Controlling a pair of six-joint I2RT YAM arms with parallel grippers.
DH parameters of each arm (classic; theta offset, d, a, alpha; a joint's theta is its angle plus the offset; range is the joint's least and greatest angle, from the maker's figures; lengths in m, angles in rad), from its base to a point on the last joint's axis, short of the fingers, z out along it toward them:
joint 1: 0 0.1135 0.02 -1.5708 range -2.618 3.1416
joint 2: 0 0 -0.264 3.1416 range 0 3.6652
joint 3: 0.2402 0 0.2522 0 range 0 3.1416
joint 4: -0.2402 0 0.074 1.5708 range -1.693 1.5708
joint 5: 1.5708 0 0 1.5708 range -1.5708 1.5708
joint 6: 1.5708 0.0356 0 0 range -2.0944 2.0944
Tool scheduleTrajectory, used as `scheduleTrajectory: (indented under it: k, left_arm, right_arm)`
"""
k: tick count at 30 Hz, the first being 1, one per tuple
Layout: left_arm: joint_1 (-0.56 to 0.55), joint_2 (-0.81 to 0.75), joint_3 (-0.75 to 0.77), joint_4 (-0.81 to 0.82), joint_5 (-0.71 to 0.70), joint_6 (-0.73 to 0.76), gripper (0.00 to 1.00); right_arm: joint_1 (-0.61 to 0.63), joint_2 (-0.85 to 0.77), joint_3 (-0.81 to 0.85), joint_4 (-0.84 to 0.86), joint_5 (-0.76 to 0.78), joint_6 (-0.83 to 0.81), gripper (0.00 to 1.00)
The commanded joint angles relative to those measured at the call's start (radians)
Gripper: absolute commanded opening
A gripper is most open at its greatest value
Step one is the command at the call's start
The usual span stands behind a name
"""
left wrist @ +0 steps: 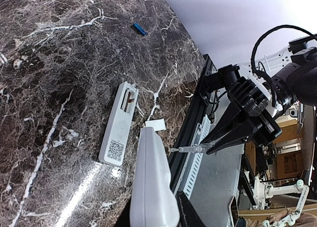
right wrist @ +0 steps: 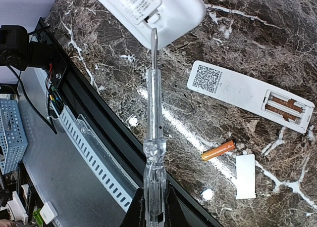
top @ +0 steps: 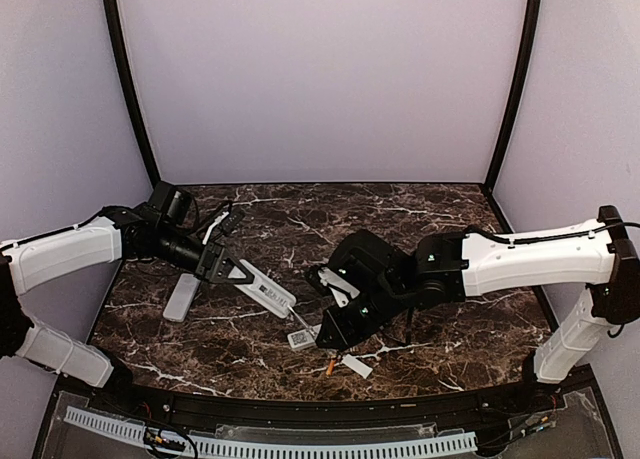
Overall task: Unload the batteries from the remote control
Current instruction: Remove the battery cover from the remote control.
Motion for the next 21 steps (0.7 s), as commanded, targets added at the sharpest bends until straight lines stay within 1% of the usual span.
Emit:
scheduleTrajectory:
  k: [1, 21]
  left_arm:
    - [0.005, -0.009, 0.004, 0.004, 0.056, 0.019, 0.0]
    - [0.005, 0.002, -0.001, 0.012, 0.11, 0.022, 0.0]
  right_arm:
    - [0.011, 0.012, 0.027, -0.005, 0.003, -0.001, 0.0]
    - [0.011, 0.035, 0.041, 0.009, 0.003, -0.012, 0.0]
